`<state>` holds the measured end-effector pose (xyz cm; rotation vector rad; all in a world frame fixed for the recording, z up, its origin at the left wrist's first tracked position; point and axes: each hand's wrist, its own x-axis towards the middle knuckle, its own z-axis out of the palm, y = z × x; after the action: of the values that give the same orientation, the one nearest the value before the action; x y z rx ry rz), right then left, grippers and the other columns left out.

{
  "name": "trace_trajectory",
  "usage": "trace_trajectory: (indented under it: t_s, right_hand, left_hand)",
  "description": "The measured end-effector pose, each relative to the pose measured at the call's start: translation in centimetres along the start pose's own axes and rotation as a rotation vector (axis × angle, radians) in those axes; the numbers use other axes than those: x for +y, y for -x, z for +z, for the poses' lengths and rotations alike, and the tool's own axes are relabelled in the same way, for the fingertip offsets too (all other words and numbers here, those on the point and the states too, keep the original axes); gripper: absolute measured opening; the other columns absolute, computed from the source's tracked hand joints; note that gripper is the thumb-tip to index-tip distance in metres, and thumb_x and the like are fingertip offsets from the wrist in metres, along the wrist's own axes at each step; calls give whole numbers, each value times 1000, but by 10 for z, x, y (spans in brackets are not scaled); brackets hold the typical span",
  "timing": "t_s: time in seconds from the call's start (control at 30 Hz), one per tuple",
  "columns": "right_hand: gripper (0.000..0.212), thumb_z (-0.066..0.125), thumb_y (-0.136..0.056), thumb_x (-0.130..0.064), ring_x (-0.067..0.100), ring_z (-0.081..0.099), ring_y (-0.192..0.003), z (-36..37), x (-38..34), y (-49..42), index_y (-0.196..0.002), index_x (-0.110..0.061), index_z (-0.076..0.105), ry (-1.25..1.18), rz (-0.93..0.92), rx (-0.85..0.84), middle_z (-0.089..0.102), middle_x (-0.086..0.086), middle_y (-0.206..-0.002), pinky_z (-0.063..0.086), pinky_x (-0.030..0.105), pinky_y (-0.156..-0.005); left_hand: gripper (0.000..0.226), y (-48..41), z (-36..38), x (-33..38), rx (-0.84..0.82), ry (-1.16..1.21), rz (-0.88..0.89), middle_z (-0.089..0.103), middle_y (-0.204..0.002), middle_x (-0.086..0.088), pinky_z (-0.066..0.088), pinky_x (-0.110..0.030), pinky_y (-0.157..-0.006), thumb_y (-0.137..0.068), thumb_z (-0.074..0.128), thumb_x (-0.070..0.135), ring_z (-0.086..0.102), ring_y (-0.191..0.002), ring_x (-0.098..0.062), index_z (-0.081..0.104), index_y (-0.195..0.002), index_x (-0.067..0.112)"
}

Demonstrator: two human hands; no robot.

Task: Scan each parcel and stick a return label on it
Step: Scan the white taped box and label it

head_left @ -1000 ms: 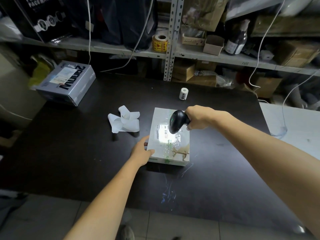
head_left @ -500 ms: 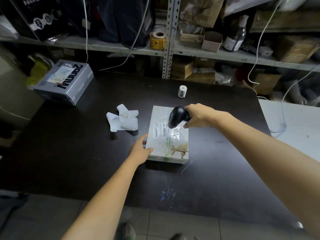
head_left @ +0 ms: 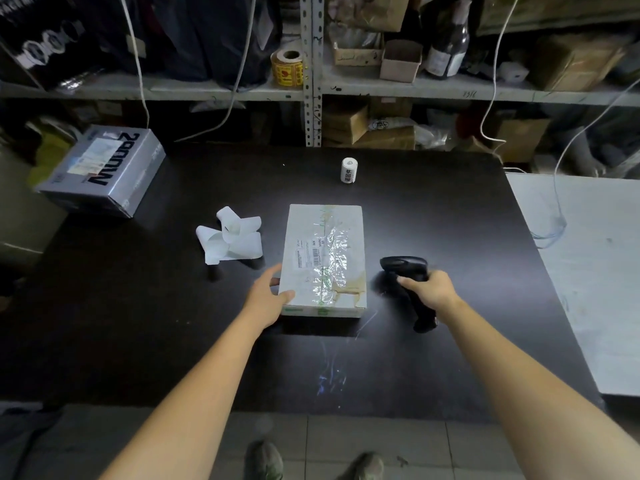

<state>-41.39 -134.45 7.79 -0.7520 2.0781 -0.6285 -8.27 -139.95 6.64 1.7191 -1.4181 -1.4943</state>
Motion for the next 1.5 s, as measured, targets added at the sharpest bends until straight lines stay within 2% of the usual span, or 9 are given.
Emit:
trace_trajectory:
  t_s: [0.17,0.33,0.53,0.77,0.93,1.1,1.27,1.37,1.5]
  right_hand:
    - [42,79,-82,-35,30,63,-93,4,14,-7,-105,-2,68,67,5,-16,66,10,-91,52,38,-84]
    - [41,76,-84,-35,32,64,-96,-7,8,2,-106,-2,66,222,17,4,69,13,-101,53,40,-87]
    - [53,69,-89,-29,33,58,-119,-40,-41,16,-133,-5,56,400,-119,47,61,15,-131,46,37,-98]
    - [43,64,-92,-34,25,61,-115,30,-140,30,-128,-12,60,427,-346,-61,66,7,-125,47,33,-96]
    - [39,65,-88,-34,25,63,-110,146,-198,41,-122,-15,64,456,-444,-197,69,5,-117,47,31,-91]
    - [39,62,-88,-38,23,63,-107,235,-237,31,-121,-18,65,466,-484,-256,69,1,-114,46,28,-84]
    - [26,65,-83,-55,16,63,-91,284,-254,11,-90,-30,67,449,-446,-313,69,-6,-95,50,30,-77]
    - [27,66,-83,-57,11,59,-84,303,-250,4,-78,-30,67,427,-426,-389,65,-6,-83,43,28,-72]
    - [27,69,-87,-43,14,58,-73,313,-247,-2,-65,-28,65,408,-384,-432,61,-4,-69,49,30,-71]
  left_hand:
    - [63,0,-2,-1,-10,23,6,59,-121,3,50,-22,-75,-86,69,4,62,-106,-16,48,-138,33]
    - [60,1,-3,4,-10,3,-50,62,-119,-3,53,-43,-95,-86,70,3,62,-108,-21,49,-137,26]
    - [45,9,-11,24,-10,-130,-58,66,-111,-2,50,-31,-76,-90,65,16,62,-91,-14,54,-133,23]
    - [35,2,-92,42,158,-273,-16,63,-90,6,37,-13,-58,-91,61,19,56,-77,-9,61,-127,21]
    - [29,-32,-163,28,282,-331,-35,71,-101,-3,44,-23,-80,-89,62,14,63,-100,-20,68,-117,19]
    - [26,-76,-202,5,271,-312,-84,72,-105,-5,43,-22,-85,-90,65,17,64,-104,-21,67,-116,17]
    - [52,-116,-207,-6,177,-217,-119,60,-129,-6,42,-24,-98,-88,69,11,57,-119,-21,52,-137,12]
    - [50,-130,-202,-8,83,-134,-86,61,-126,-6,45,-4,-73,-86,68,-1,59,-106,-15,53,-133,7]
    - [22,-136,-198,-7,74,-113,-48,62,-89,-8,43,-4,-52,-87,67,-2,55,-74,-7,65,-109,-3]
